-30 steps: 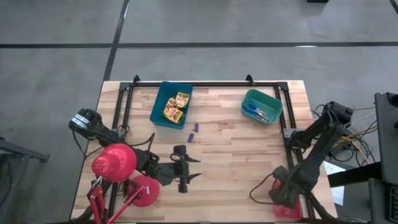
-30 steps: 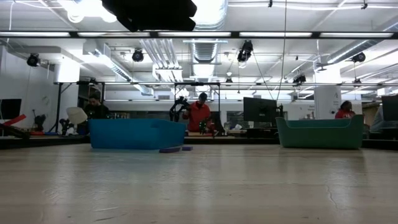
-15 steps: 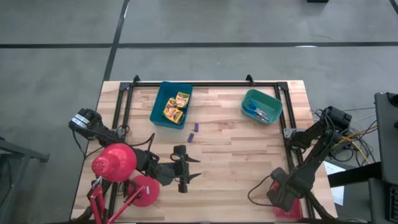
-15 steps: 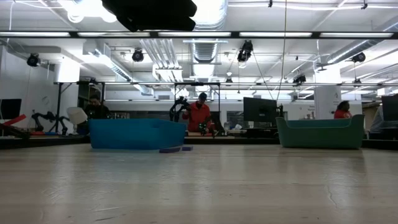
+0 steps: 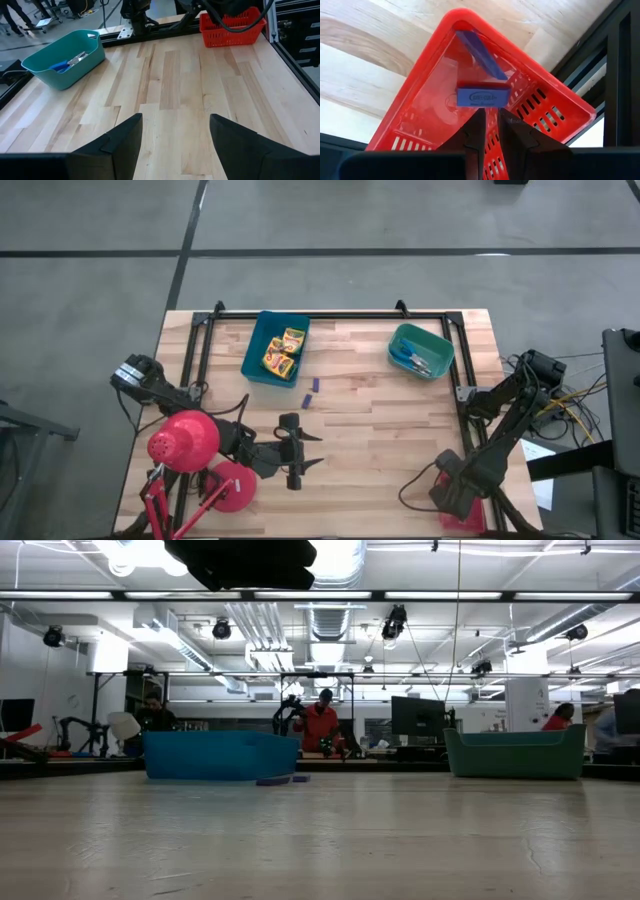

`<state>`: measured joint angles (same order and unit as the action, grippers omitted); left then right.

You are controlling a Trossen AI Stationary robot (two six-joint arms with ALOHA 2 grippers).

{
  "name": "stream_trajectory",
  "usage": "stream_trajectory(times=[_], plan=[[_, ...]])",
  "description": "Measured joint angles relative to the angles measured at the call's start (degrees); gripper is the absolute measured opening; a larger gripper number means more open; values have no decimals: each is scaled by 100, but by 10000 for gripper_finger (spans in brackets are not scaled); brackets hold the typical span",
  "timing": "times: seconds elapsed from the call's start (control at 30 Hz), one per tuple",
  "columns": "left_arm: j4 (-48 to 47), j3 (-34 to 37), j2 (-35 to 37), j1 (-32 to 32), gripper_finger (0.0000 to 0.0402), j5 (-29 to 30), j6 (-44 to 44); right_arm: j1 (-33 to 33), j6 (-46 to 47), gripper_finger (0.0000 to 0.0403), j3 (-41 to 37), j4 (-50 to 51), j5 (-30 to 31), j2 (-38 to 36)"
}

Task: Pick & Place School Supplies
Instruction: Put the purple eraser into the red bin

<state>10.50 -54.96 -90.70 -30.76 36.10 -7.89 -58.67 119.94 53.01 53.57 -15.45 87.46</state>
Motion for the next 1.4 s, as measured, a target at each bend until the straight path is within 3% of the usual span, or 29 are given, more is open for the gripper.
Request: stream_trajectory(times=[0.13, 0.23, 0.4, 0.67, 0.83, 1.0, 1.23, 1.4], plan=[[0, 0, -1, 0, 236, -2, 1, 7, -17, 43, 0, -6, 196, -89], [1, 0, 1, 0, 236, 0, -1, 7, -16, 43, 0, -23, 860, -211], [-3, 0, 0, -2, 236, 58, 25, 7, -206, 43, 108, -46, 2703, -618], [-4, 0, 0, -4, 236, 863, -104, 7, -1815, 43, 691, -128, 5411, -1222], [-21, 0, 1, 43, 236, 1275, -976, 7, -3403, 43, 1018, -343, 6740, -1283], [-296, 0, 2, 280, 236, 917, -2513, 92, -4131, 43, 1148, -344, 8231, -1048], [-1365, 0, 115, 982, 236, 306, -3019, 286, -4776, 43, 898, -316, 8615, -846], [-1497, 0, 261, 1471, 236, -108, -2214, 508, -4920, 43, 642, -285, 8613, -881]])
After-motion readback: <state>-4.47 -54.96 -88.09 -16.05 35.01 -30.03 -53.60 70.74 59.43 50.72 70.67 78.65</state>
